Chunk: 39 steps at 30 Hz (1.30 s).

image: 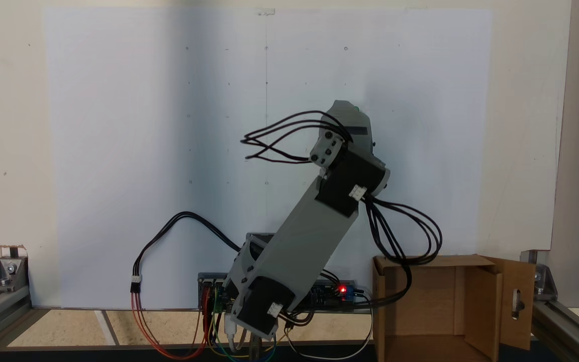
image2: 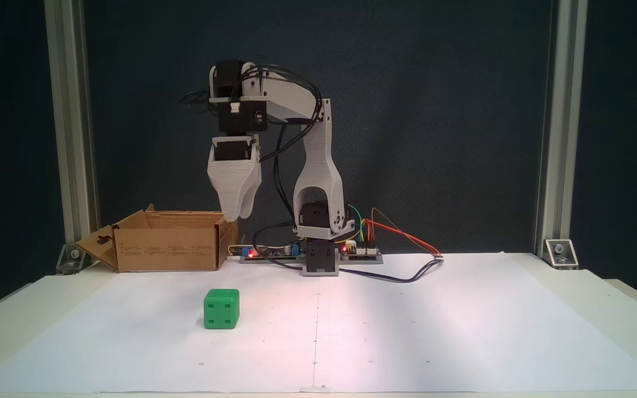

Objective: Grasp a green dice and put it in the bin.

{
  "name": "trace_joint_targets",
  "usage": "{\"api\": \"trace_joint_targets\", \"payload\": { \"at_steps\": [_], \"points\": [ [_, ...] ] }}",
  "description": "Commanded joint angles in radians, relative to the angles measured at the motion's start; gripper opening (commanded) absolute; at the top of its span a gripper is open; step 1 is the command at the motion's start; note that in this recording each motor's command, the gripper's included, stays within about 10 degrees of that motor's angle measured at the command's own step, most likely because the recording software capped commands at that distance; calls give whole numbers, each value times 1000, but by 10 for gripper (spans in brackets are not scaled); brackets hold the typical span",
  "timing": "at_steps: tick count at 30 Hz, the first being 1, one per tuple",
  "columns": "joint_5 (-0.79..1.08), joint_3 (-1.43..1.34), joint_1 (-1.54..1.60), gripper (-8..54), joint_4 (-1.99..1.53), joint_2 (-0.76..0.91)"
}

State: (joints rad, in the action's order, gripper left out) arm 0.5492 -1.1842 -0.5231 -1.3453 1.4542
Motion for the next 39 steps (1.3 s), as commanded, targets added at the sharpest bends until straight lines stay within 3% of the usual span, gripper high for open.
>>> {"api": "trace_joint_targets", "payload": {
  "at_steps": [1, 16, 39],
  "points": [
    [-8, 66, 2, 452, -2, 8],
    [-38, 55, -6, 450, 84, -87],
    [-37, -256, -15, 441, 405, -89]
  ]
}}
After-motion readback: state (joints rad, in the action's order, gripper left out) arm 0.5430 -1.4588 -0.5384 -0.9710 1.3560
